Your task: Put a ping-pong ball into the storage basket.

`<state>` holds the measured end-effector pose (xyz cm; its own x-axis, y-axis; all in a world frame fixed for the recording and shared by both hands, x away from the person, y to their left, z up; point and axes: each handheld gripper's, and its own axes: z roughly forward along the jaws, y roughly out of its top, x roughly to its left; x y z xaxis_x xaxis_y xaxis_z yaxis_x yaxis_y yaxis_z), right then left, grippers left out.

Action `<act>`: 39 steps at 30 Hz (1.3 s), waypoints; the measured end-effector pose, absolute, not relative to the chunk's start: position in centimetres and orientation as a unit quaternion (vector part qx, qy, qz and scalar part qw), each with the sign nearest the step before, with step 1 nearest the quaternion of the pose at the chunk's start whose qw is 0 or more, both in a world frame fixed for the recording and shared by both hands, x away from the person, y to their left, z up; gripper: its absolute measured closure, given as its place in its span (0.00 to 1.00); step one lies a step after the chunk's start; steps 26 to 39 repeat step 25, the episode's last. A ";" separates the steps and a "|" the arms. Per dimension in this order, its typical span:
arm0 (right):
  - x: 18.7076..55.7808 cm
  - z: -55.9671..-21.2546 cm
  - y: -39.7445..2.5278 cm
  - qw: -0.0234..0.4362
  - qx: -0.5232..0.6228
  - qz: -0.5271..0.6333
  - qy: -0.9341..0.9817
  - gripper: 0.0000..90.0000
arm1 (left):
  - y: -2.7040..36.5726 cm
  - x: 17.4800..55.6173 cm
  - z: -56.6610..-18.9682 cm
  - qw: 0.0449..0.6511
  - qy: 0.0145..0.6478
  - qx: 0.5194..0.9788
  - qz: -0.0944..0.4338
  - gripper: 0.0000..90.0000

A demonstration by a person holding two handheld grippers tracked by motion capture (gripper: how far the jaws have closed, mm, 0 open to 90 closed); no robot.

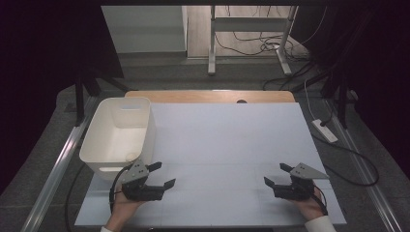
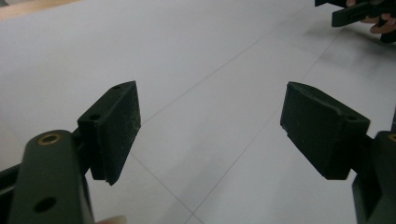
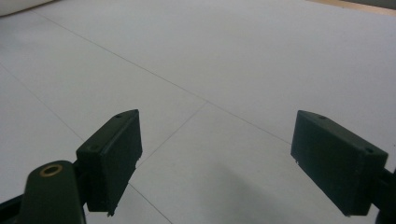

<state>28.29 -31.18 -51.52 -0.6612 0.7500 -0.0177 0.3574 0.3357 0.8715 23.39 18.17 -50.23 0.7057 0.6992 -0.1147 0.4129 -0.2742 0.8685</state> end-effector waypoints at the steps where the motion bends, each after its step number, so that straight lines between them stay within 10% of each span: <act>1: 28.3 -51.5 -31.2 0.215 0.351 0.457 0.788 0.18 | 18.3 23.4 -50.6 0.488 0.359 0.783 0.144 0.23; 39: 28.0 -51.5 -31.2 0.212 0.345 0.460 0.790 0.18 | 18.1 23.6 -51.3 0.484 0.359 0.786 0.141 0.24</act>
